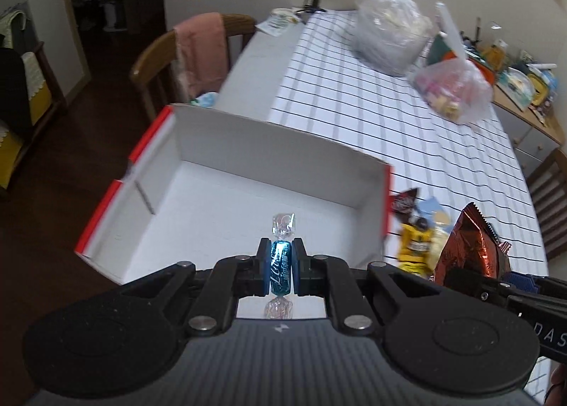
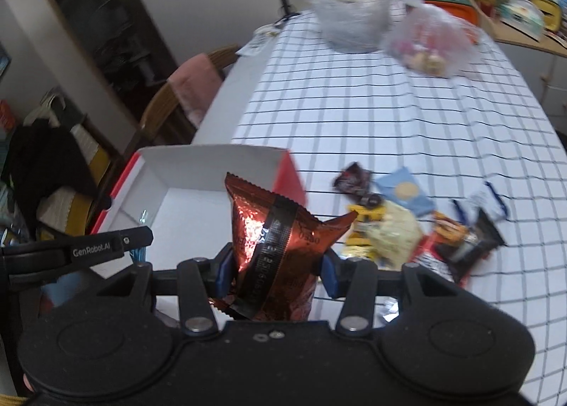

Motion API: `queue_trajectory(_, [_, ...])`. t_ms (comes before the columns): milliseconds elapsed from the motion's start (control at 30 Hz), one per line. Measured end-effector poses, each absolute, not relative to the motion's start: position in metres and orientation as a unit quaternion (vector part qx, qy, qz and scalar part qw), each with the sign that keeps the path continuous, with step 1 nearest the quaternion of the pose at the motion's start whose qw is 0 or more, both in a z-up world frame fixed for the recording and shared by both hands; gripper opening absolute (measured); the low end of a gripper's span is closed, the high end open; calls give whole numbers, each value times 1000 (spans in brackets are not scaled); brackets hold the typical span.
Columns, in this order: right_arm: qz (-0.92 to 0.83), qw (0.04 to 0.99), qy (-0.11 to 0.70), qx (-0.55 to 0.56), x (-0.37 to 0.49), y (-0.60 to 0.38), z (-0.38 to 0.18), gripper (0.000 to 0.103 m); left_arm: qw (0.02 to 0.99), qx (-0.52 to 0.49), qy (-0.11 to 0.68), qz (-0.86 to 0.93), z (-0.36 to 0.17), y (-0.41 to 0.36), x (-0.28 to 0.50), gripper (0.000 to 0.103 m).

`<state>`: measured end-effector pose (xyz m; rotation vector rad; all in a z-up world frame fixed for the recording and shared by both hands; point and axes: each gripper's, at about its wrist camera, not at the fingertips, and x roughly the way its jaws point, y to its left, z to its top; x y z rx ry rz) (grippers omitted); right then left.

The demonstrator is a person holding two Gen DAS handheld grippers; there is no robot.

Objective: Organize snacks
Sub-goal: 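Carry both snacks over the shoebox and open both grippers to drop them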

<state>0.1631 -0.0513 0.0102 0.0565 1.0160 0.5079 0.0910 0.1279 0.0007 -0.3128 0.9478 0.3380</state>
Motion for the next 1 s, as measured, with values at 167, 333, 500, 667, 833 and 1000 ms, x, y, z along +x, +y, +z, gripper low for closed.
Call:
queue_trajectory(167, [259,838,481,2,171,-11,2,47,861,-142,456,174,-7,159,92,11])
queue_trajectory(333, [271,835,478,-35,177,30,-11,47,854,-134,469,181,-20,185,95,11])
queue_trajectory(500, [281,828,479,-77,179,59,-32,47,843,-137,486,185,-39,207,99,11])
queue_trajectory(667, [291,812,492,-114,182,79,-60,47,833,-133,503,187,-60,216,104,11])
queue_trajectory(833, [294,803,500,-137,176,92,-78,47,827,-134,514,185,-74,219,101,11])
queue_trajectory(1000, [298,795,510,-141,174,99,-87,47,827,-131,516,180,-80,216,97,11])
